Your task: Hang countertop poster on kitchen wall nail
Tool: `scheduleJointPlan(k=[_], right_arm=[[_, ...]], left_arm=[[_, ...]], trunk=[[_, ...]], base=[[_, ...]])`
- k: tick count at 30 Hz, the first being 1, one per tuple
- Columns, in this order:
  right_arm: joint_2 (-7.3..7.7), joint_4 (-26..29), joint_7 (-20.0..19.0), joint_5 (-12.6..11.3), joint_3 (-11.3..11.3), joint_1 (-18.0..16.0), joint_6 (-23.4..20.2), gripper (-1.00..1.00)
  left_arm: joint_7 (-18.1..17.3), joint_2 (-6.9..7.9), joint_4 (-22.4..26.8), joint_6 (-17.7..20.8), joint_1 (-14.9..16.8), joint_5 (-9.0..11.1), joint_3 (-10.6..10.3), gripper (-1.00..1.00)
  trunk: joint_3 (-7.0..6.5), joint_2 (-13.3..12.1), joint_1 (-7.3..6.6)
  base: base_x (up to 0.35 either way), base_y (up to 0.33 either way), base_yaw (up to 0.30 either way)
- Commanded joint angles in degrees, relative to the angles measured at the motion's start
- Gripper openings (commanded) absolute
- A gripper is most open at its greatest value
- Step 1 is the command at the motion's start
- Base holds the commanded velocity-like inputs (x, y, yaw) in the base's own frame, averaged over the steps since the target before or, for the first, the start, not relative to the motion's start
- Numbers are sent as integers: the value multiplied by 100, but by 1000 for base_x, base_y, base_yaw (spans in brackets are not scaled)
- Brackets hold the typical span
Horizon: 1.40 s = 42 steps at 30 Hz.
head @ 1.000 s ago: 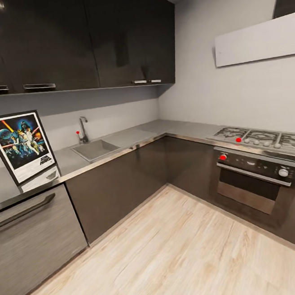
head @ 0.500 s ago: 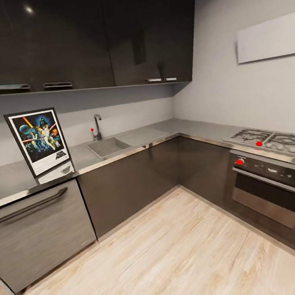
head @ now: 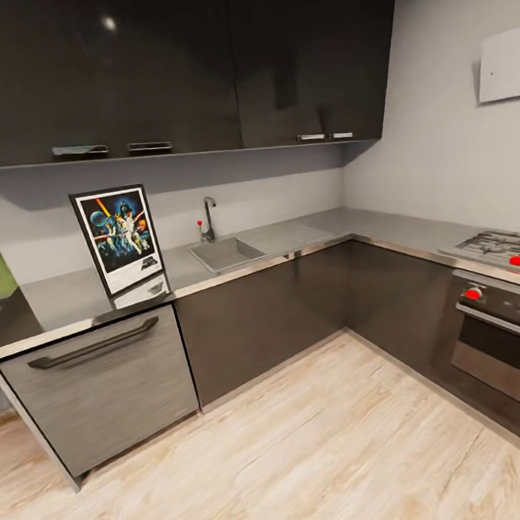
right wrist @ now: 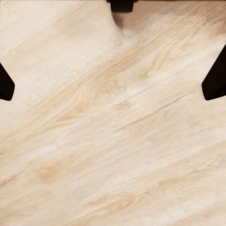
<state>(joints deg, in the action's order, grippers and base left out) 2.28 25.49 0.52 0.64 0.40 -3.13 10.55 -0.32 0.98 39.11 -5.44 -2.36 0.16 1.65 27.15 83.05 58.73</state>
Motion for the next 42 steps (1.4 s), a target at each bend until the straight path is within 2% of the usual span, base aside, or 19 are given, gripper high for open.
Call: scheduleJointPlan(k=[1, 42], right_arm=[[1, -3, 4, 7, 4, -3, 17, 100], [4, 0, -6, 7, 4, -3, 14, 100]], left_arm=[[-3, 1, 4, -10, -1, 1, 7, 100], [-3, 3, 6, -10, -1, 1, 10, 100]], trunk=[[5, 3, 0], [8, 3, 0]], base=[[0, 0, 280], [0, 0, 277]])
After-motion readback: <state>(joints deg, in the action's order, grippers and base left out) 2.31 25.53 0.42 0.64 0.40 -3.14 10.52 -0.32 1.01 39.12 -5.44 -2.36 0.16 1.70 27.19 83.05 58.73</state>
